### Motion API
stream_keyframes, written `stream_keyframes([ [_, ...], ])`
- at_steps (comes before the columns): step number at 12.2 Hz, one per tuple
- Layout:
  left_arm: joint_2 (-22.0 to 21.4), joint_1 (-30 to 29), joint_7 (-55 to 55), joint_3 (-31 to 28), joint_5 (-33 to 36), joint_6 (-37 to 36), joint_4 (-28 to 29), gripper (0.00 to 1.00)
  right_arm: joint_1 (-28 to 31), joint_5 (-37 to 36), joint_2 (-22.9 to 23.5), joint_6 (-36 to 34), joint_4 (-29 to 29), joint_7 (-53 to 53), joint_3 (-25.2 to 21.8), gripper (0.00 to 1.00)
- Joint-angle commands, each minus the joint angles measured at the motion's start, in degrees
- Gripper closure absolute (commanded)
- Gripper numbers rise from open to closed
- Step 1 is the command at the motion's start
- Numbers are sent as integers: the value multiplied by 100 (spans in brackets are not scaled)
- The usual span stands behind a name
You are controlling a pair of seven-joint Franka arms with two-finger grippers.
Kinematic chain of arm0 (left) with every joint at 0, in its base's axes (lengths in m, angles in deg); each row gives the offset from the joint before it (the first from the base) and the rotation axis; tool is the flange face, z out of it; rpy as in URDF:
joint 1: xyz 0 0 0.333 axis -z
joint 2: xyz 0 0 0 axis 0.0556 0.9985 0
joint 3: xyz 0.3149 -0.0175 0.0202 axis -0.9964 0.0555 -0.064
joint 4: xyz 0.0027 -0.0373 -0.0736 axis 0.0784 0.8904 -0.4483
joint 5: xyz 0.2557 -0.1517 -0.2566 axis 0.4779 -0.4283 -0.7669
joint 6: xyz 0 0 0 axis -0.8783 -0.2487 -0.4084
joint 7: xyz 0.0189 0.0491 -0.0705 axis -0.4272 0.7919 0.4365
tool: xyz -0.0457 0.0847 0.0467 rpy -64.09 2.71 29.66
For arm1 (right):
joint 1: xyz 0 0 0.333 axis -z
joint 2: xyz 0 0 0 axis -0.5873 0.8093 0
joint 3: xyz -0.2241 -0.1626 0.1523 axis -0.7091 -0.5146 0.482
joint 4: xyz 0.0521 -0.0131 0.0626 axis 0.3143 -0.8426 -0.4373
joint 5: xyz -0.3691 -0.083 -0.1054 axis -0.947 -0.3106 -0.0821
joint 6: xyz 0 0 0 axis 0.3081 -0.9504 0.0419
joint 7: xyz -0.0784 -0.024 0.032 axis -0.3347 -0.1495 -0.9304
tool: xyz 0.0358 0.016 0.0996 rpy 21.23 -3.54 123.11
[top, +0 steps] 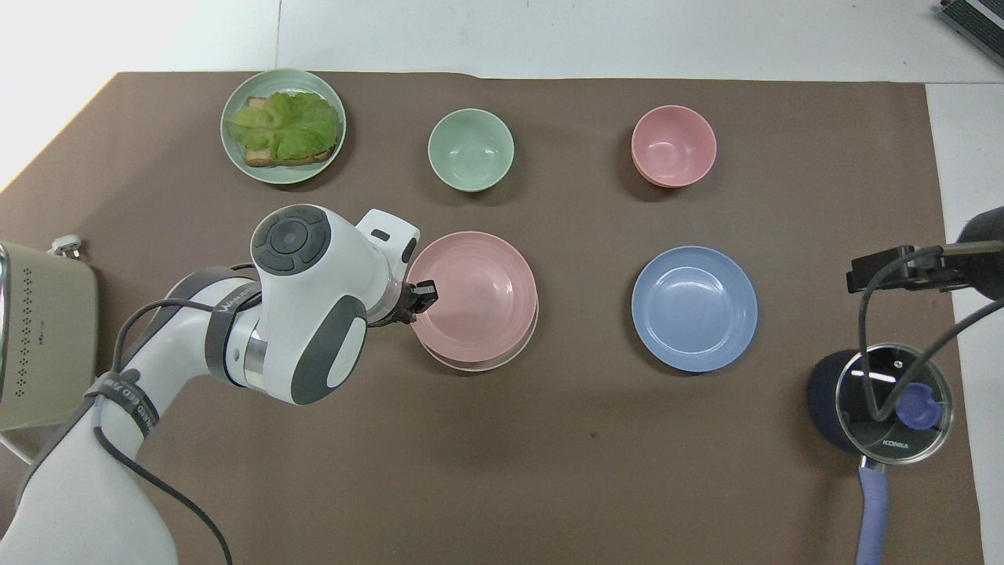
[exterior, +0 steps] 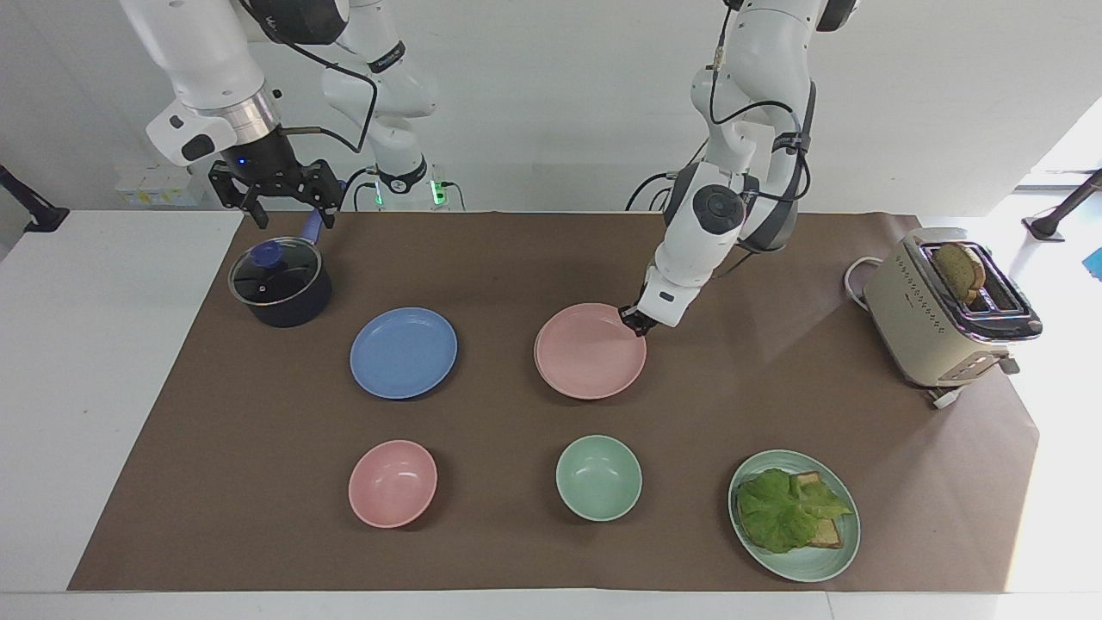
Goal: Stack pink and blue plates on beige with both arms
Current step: 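Carry the pink plate with the left gripper onto the beige plate, then release the pink plate and withdraw the left gripper while the right gripper reaches out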
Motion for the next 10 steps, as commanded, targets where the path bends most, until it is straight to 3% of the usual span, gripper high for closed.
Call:
stream_keyframes([
  [1,-59,77,91,-106,-99,97,40,35,59,128,-51,88,-67,-138,35,0],
  [2,-59,77,108,-115,-99,71,23,0,60,128,-51,149,-75,-139,35,0],
  [4,-85,-10,117,-141,-29,-25,-21,0,33,119,-51,352,-110,-156,35,0],
  [6,-207,-465,475,-185,85,-462,-170,0,33,119,-51,536,-163,-384,35,0],
  [10,-567,-1774,2572,-185,710,-1589,-987,0,-11,119,-16,1079,-548,-429,35,0],
])
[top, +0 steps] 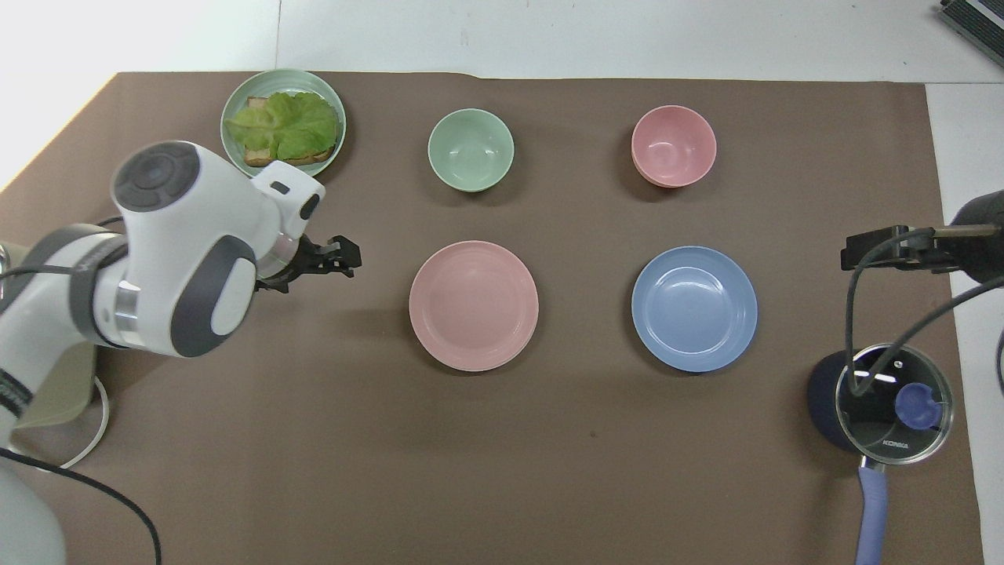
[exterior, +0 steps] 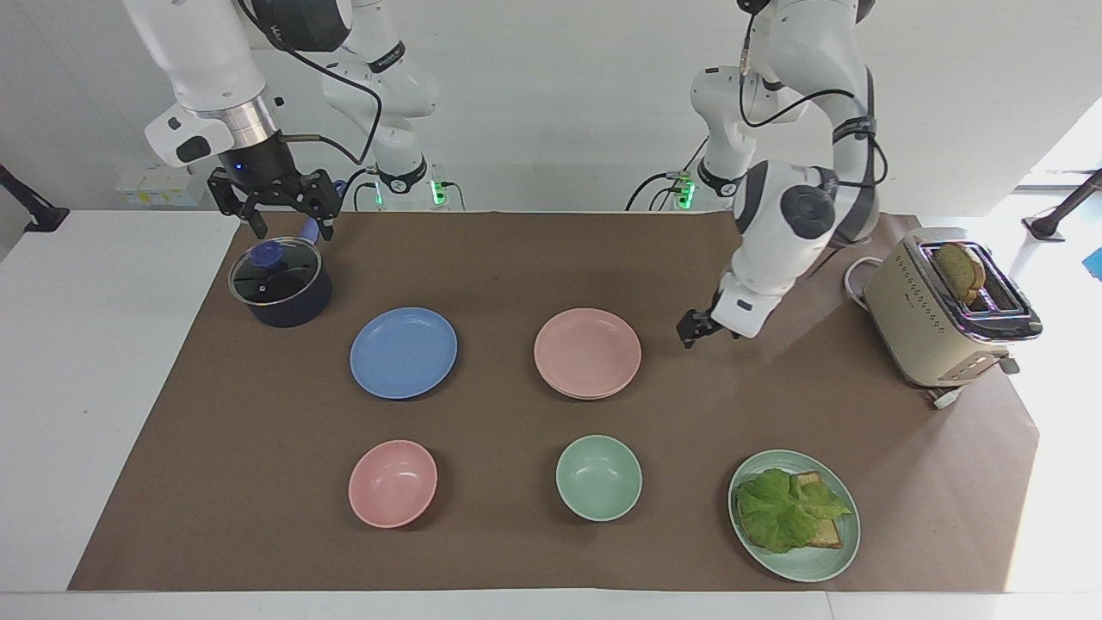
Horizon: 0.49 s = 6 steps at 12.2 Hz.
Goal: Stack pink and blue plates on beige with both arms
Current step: 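Release the pink plate and withdraw the left gripper while the right gripper reaches out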
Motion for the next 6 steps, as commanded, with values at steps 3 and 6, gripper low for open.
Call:
stream_keyframes([
  [3,-492,-1072,1924,40,398,-985,-810,0,-18,113,166,1075,-873,-119,24,0],
  [6,-711,-1064,1979,49,549,-1706,-1365,0,-18,104,517,1339,-1093,-22,32,0],
])
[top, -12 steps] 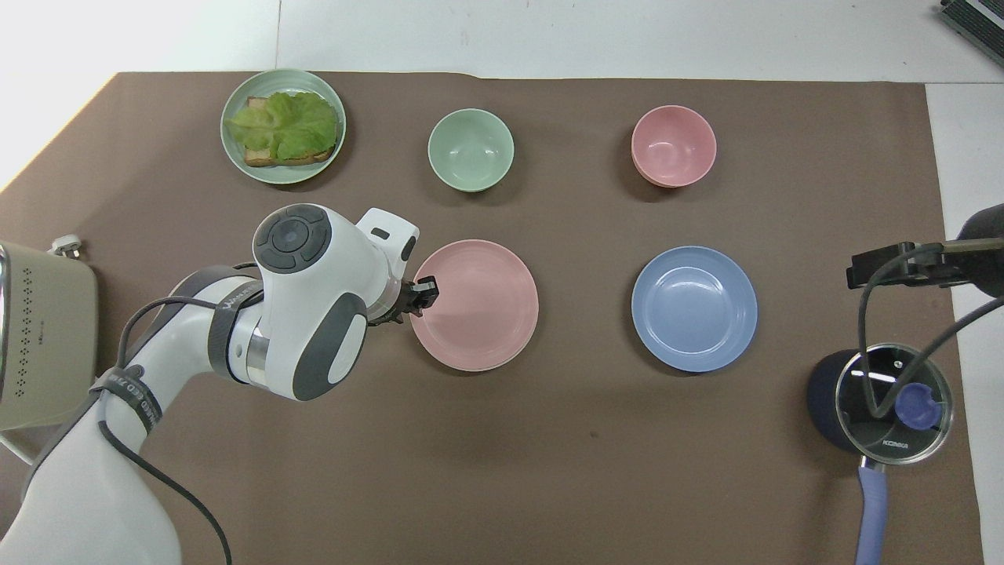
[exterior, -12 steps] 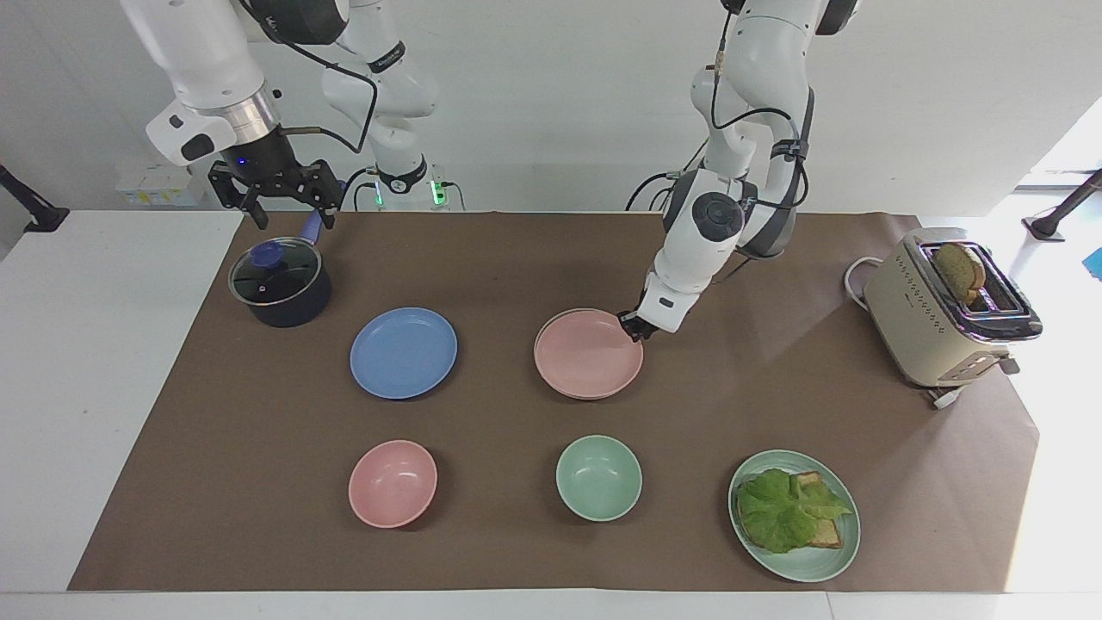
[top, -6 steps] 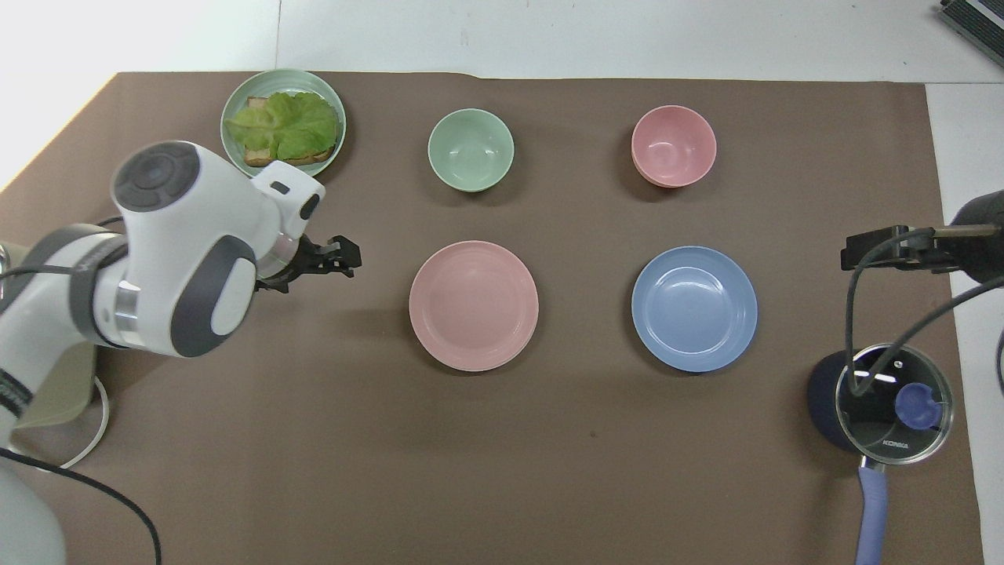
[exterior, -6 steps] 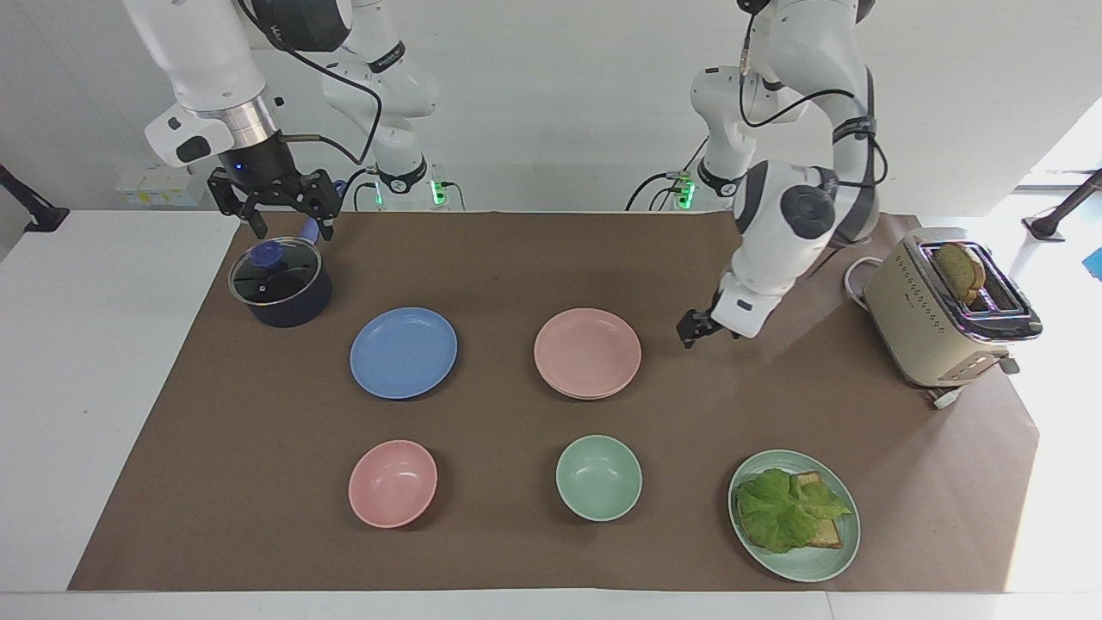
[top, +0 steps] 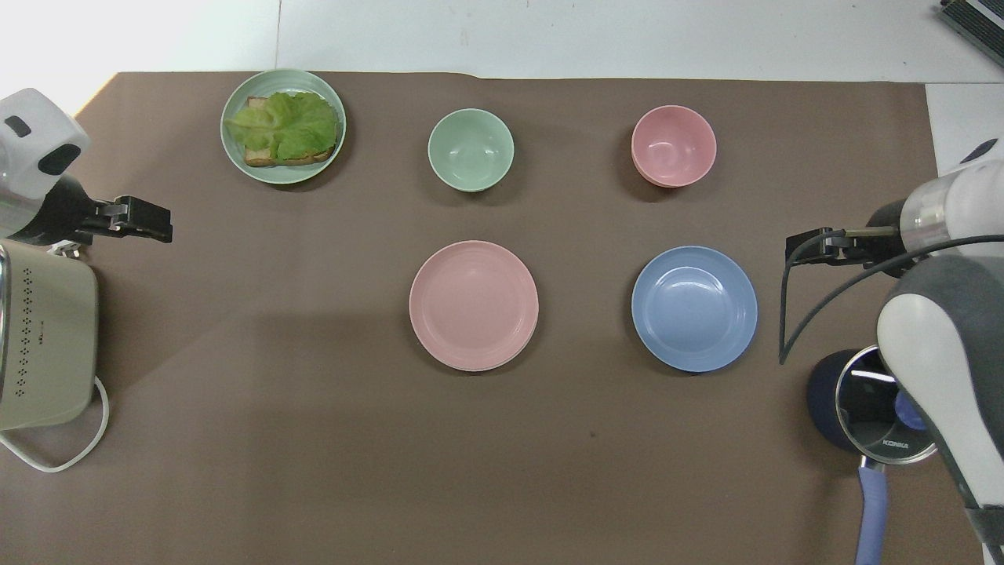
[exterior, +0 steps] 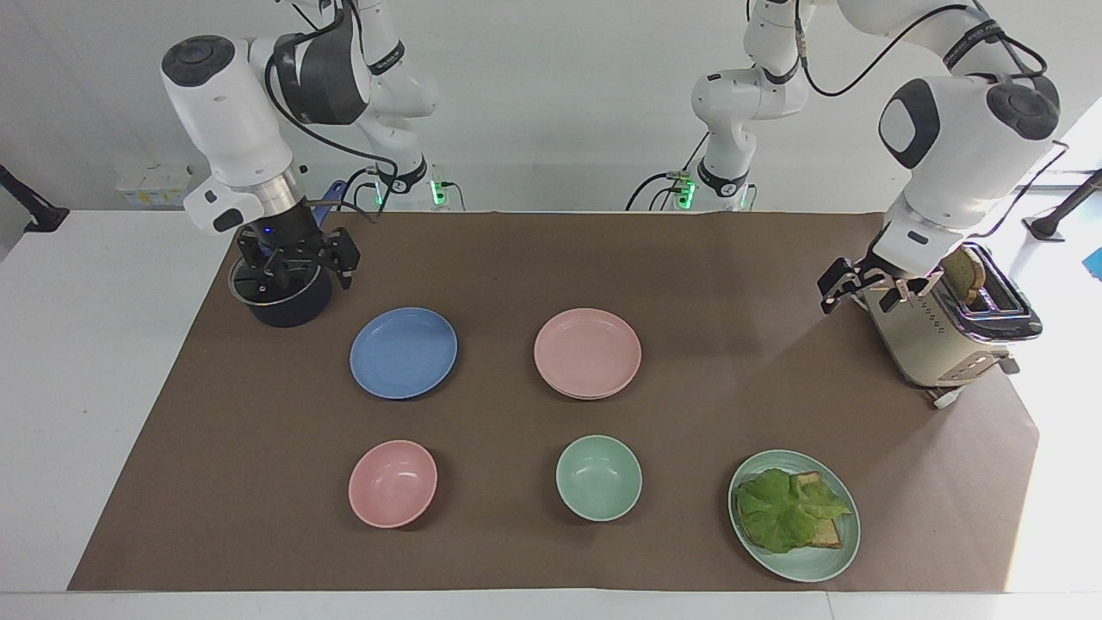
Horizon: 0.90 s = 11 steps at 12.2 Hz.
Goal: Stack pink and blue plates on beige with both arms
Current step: 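Grasp the blue plate rim with the right gripper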
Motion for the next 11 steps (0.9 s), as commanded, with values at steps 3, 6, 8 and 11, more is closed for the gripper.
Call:
stream_keyframes([
  [3,-261,37,8,24,148,-407,-247,0,23,96,298,1253,-879,-8,19,0],
  [6,-261,45,8,23,148,-416,-247,0,41,96,536,1817,-1364,262,10,0],
  [8,-261,45,8,23,139,-416,-247,0,102,88,623,2186,-1733,519,10,0],
  [11,-261,45,8,23,139,-416,-247,0,120,96,746,2601,-2094,826,10,0],
])
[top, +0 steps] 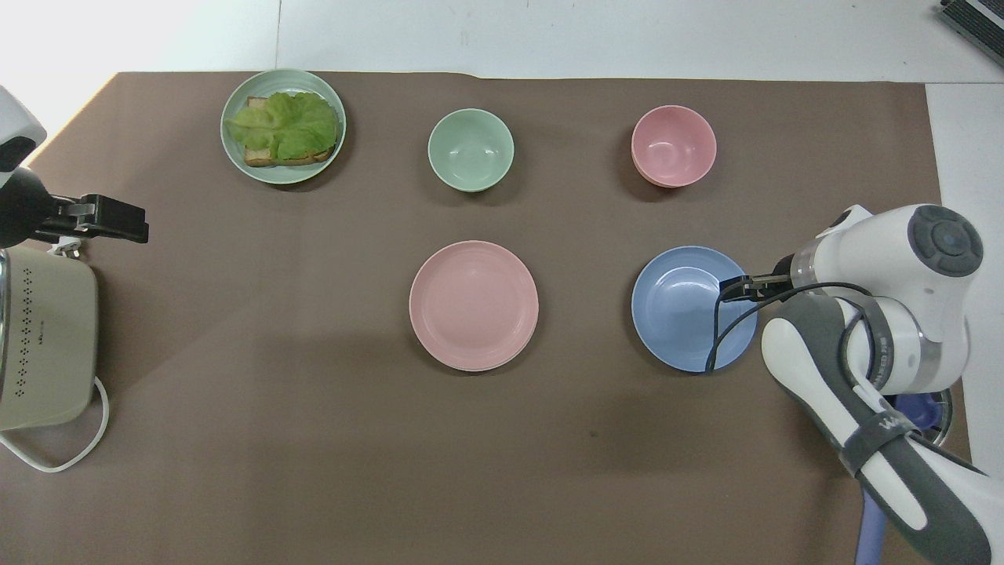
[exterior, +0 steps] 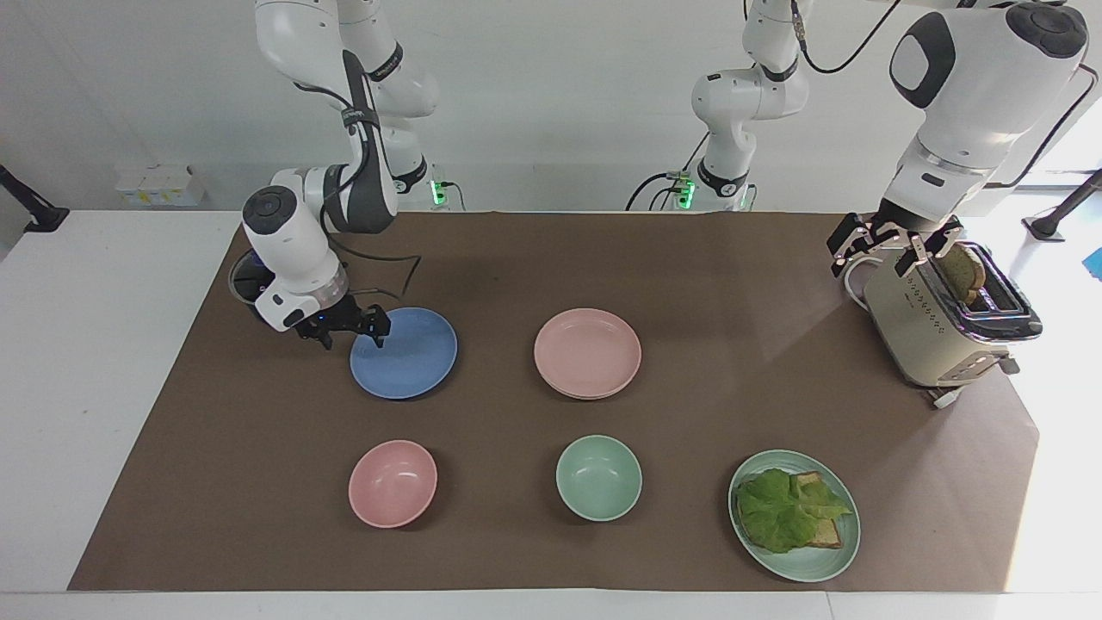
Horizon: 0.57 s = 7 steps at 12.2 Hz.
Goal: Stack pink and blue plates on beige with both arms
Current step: 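Grasp the blue plate rim with the right gripper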
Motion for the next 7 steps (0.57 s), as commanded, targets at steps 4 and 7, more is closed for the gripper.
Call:
stream_keyframes([
  [4,-12,35,8,-25,105,-85,-23,0,175,96,161,445,-244,708,21,24],
  [7,-12,35,8,-25,114,-85,-23,0,245,96,170,445,-244,823,21,76],
])
